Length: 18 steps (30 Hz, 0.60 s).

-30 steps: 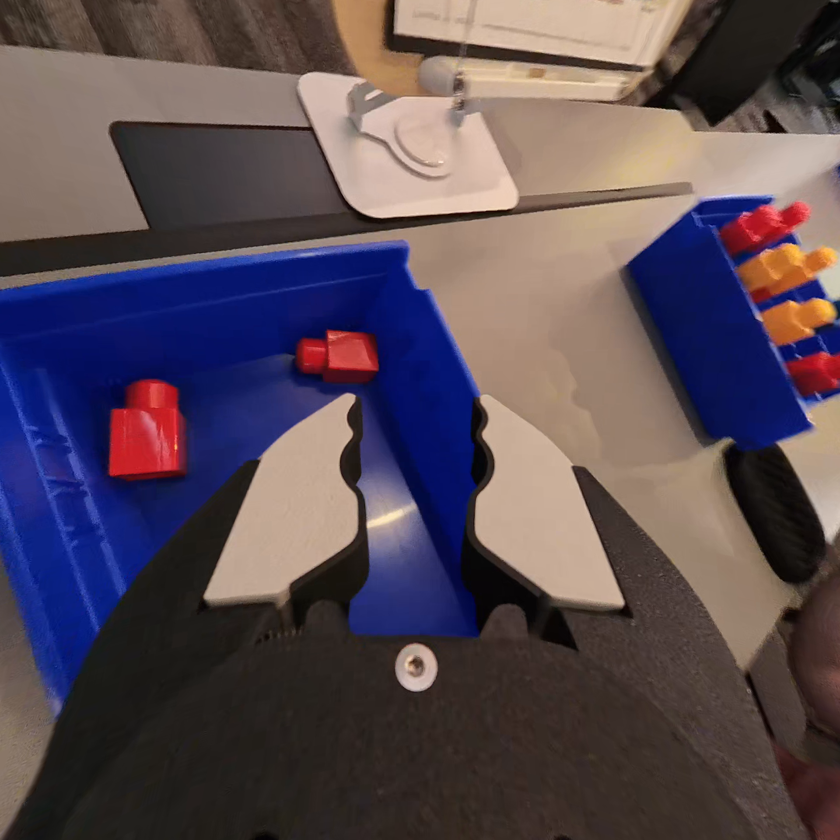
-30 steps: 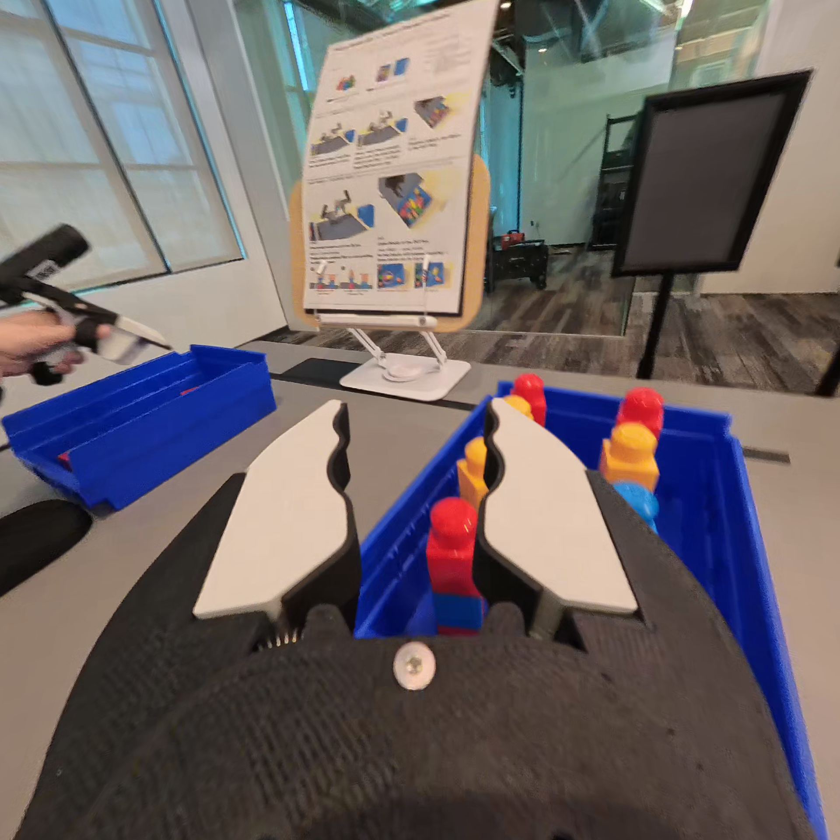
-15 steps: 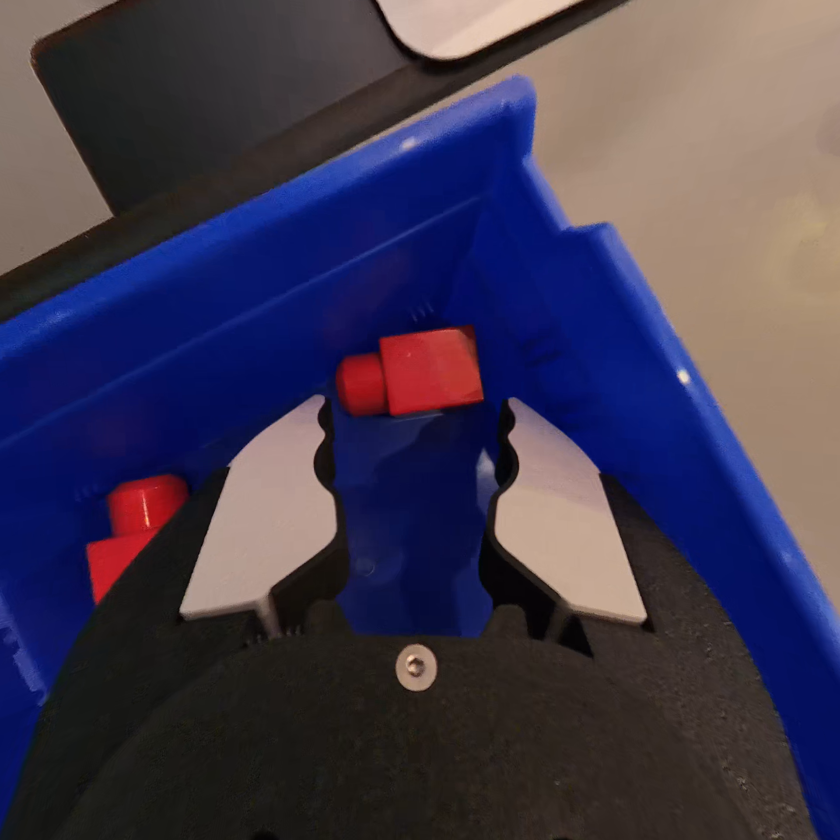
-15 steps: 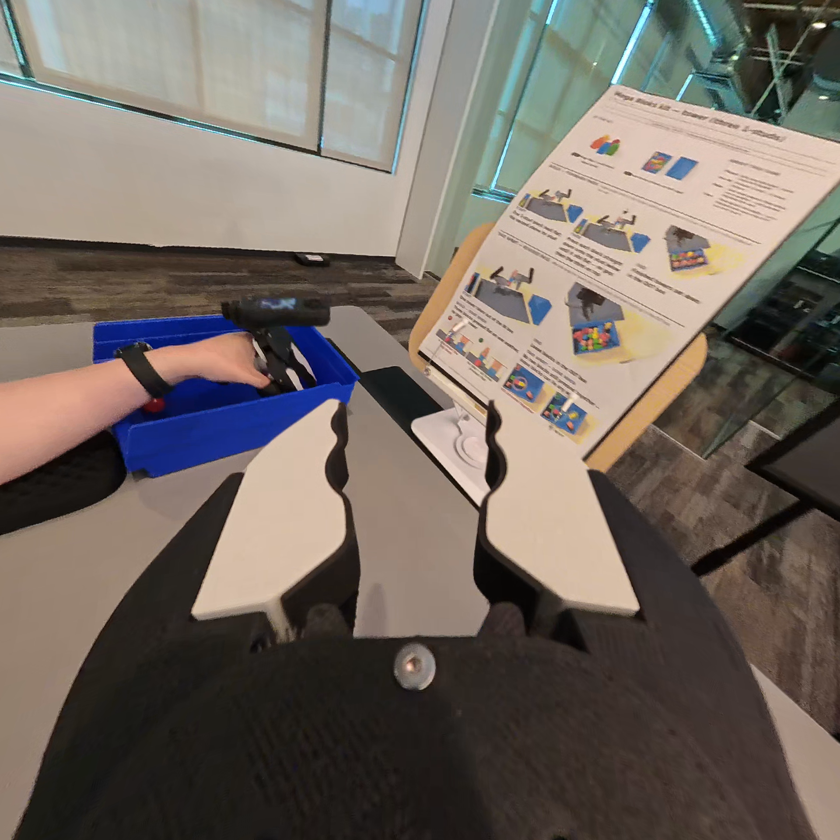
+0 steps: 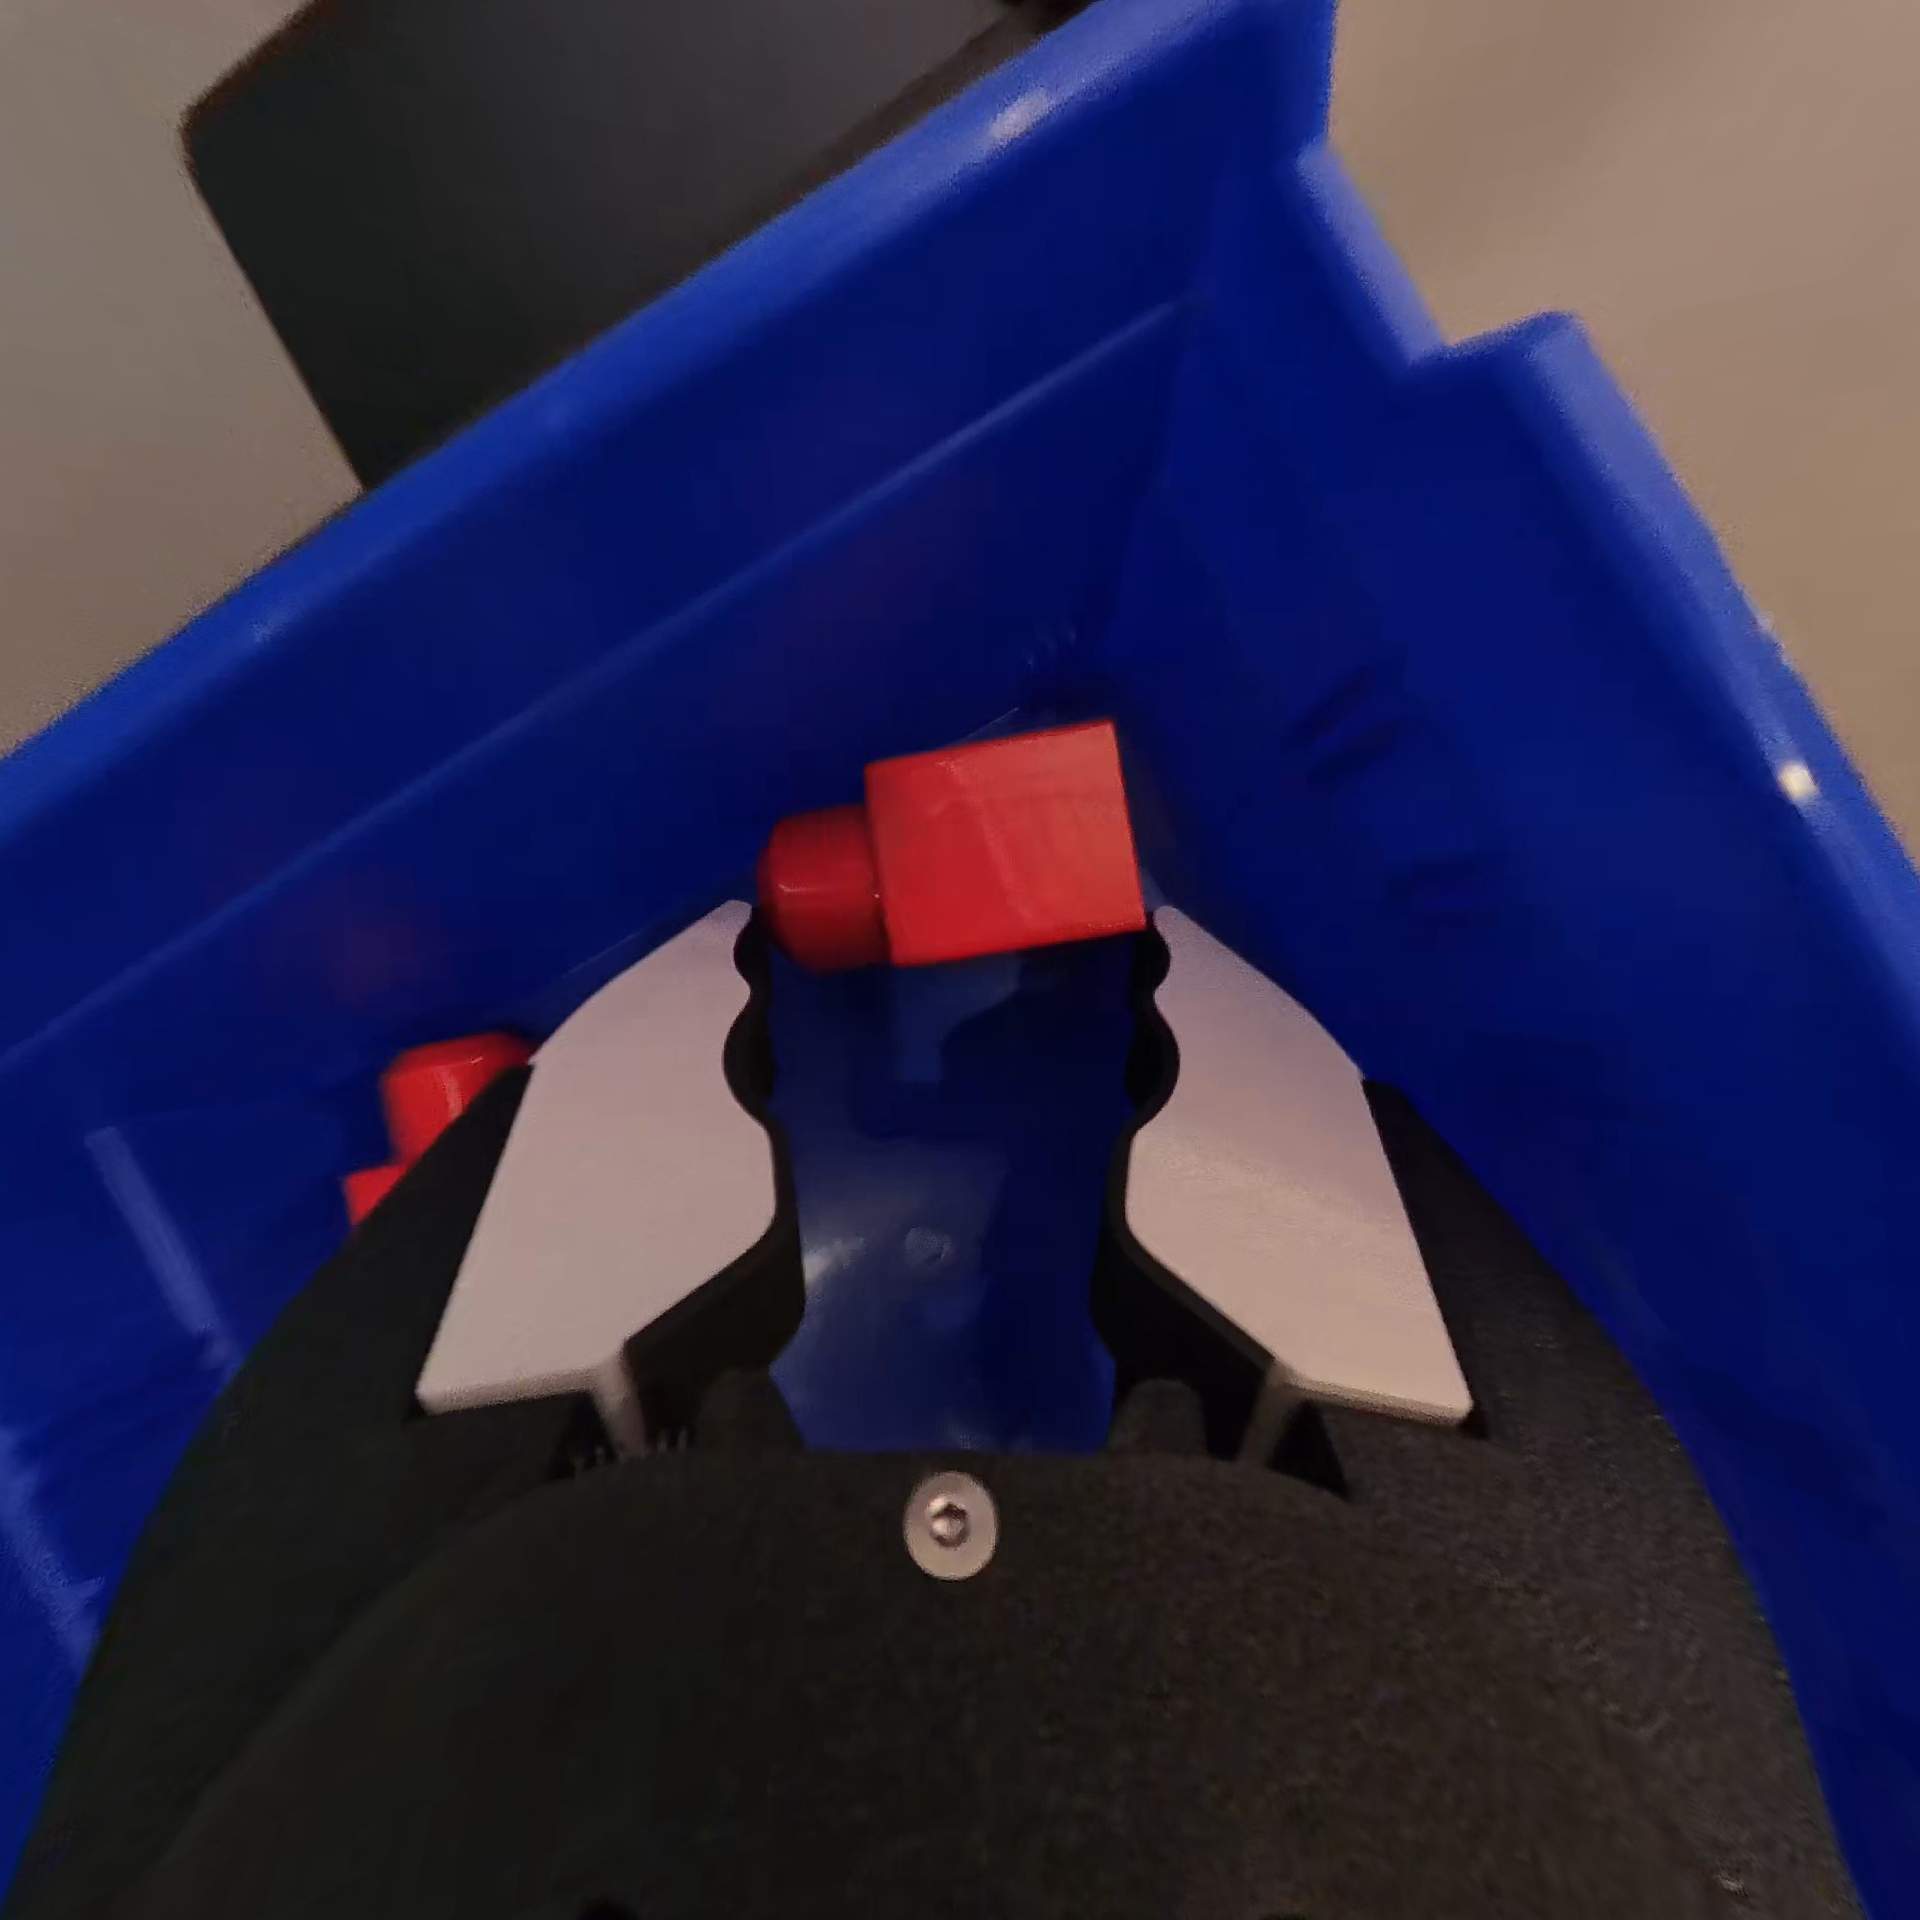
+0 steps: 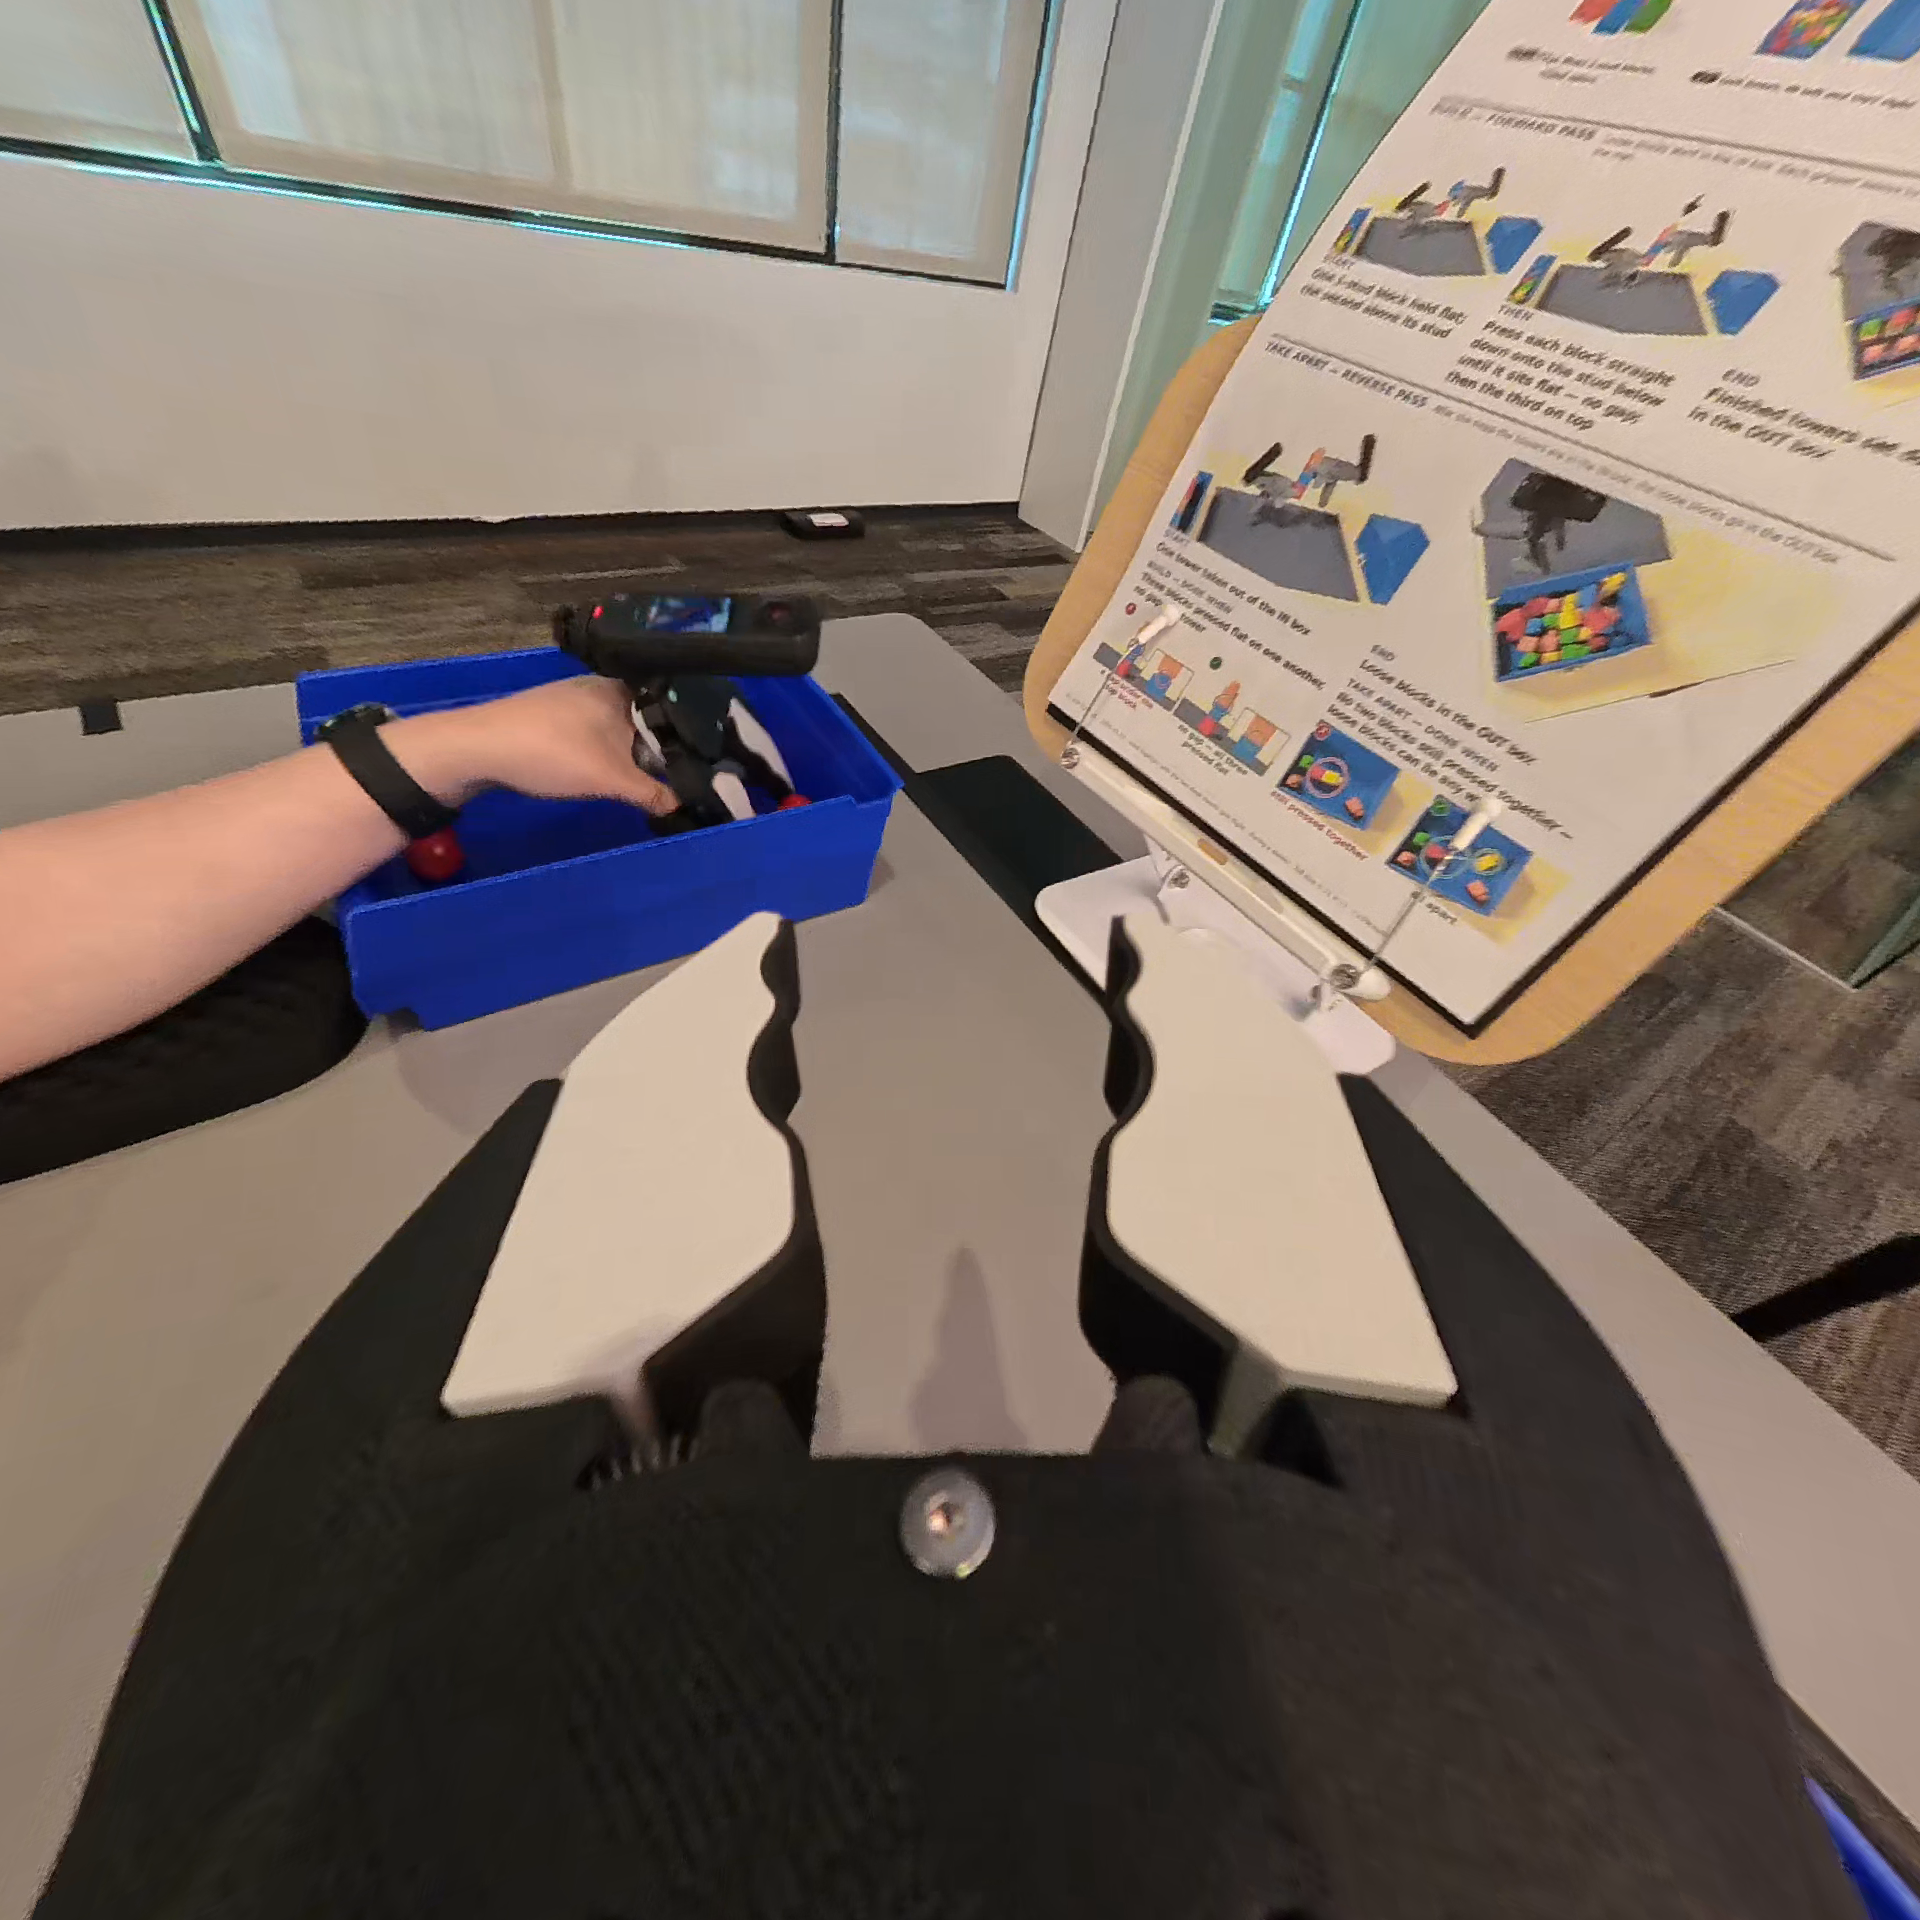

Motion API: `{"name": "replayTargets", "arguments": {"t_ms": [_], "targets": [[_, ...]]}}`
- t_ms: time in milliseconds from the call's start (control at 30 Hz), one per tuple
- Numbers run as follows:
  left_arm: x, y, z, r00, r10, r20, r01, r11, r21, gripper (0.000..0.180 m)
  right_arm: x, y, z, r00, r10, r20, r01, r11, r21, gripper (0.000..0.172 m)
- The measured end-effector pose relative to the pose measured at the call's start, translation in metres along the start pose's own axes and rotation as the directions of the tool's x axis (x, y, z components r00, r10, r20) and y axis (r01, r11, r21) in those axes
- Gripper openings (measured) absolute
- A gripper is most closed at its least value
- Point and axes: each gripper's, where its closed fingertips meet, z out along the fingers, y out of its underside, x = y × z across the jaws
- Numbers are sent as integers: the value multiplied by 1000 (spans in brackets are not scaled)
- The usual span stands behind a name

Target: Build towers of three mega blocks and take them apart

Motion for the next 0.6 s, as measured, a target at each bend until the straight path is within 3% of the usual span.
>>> {"name": "replayTargets", "arguments": {"t_ms": [100, 267, 333, 433, 533, 600], "targets": [[-11, 0, -27, 1000, 7, 11, -7, 1000, 26, 67, -15, 8, 16, 997, 34, 73, -32, 999, -25, 58], [8, -35, -109, 990, 140, -19, -131, 956, 262, 67, -60, 24, 61, 905, 260, 336, -251, 965, -69, 58], [45, -52, -146, 950, 311, -25, -279, 883, 377, 67, -67, 27, 79, 837, 389, 384, -393, 917, -71, 62], [118, -67, -183, 836, 549, -12, -478, 739, 476, 67, -74, 29, 95, 695, 548, 465, -584, 808, -79, 65], [178, -71, -194, 723, 690, -9, -590, 625, 511, 66, -84, 37, 104, 563, 643, 519, -676, 720, -158, 68], [198, -69, -189, 691, 723, -24, -624, 613, 485, 66, -95, 43, 108, 515, 670, 535, -684, 697, -215, 68]]}}
